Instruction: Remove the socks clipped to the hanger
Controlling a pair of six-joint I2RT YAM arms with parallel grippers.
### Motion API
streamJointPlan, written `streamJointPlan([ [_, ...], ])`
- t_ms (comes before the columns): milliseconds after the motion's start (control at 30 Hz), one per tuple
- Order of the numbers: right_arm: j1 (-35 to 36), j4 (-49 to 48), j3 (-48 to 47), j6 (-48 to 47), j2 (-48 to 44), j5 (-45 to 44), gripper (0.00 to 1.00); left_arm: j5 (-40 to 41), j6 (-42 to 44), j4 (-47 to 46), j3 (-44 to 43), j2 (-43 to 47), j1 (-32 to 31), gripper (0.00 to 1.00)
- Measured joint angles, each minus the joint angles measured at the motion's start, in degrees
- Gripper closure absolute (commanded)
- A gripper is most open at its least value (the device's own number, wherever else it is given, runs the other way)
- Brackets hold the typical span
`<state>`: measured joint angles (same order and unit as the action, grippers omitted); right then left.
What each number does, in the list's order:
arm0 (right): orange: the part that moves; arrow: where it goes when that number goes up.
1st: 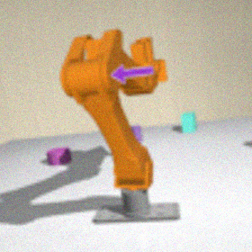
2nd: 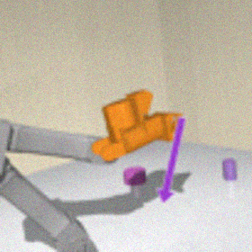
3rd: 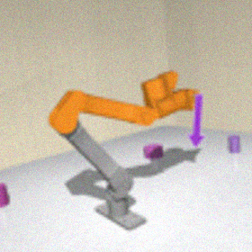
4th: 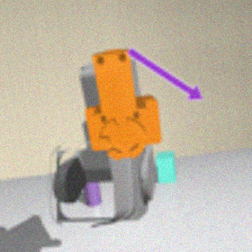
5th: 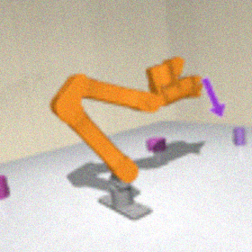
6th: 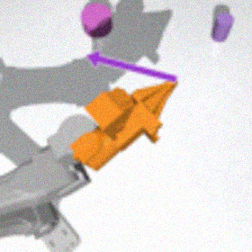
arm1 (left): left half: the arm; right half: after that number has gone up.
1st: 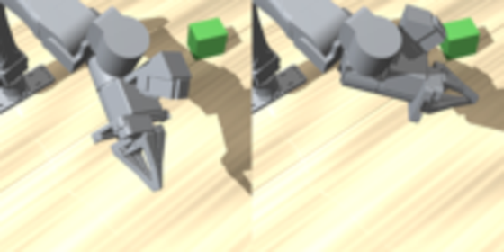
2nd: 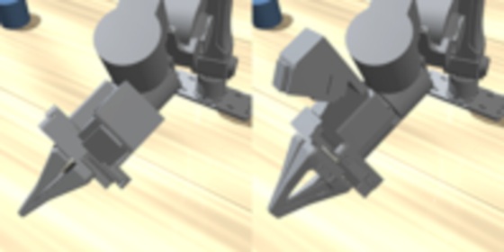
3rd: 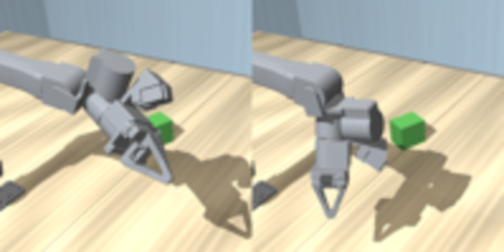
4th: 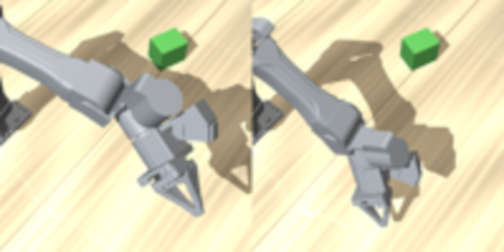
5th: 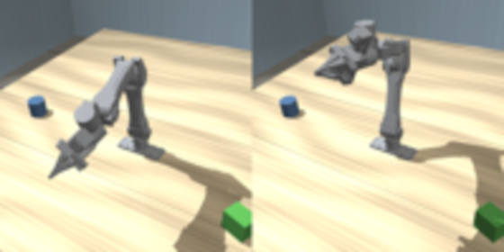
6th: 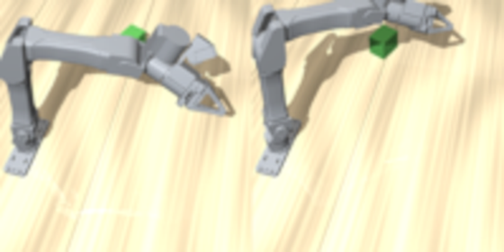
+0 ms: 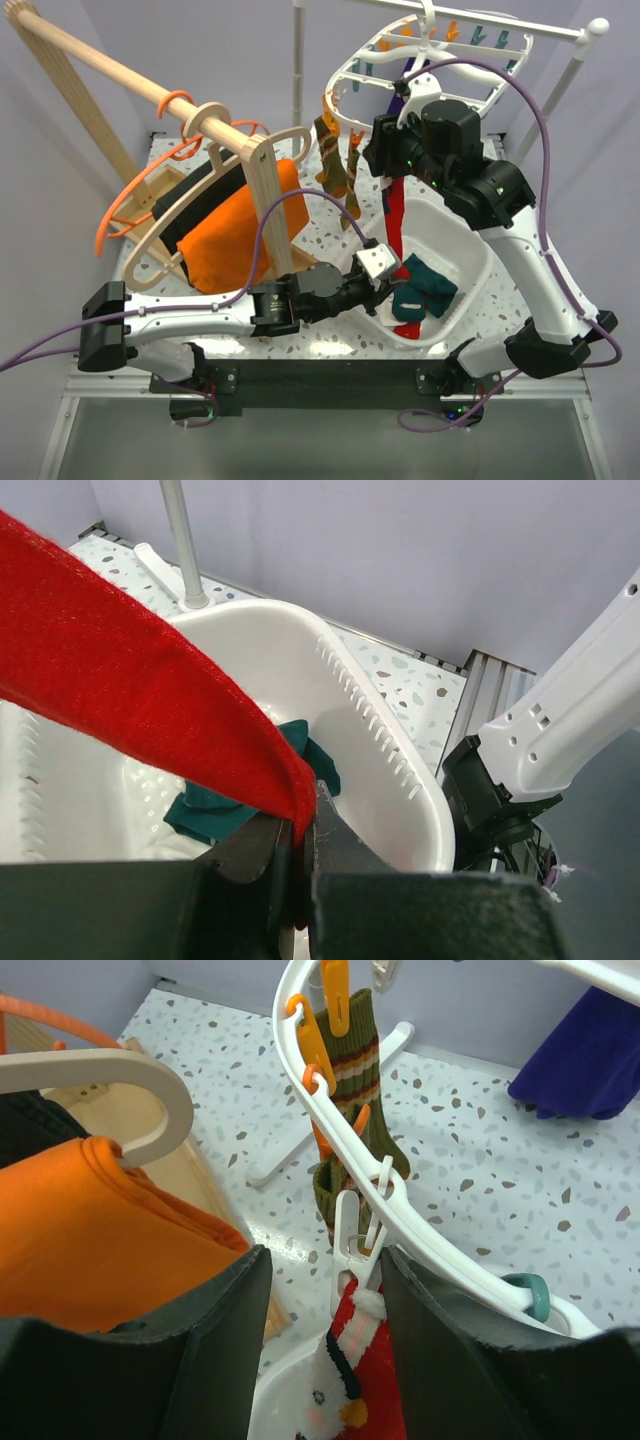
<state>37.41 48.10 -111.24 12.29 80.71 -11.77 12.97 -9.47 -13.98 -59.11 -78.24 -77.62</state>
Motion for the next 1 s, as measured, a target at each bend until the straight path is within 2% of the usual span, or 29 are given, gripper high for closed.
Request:
streamJointPlan([
  [1000,0.09,7.74,-2.51,-0.22,0.96,-7.91,0.42,-1.07,0.0,0.0,0.0,-0.24,-0.02,1.0],
])
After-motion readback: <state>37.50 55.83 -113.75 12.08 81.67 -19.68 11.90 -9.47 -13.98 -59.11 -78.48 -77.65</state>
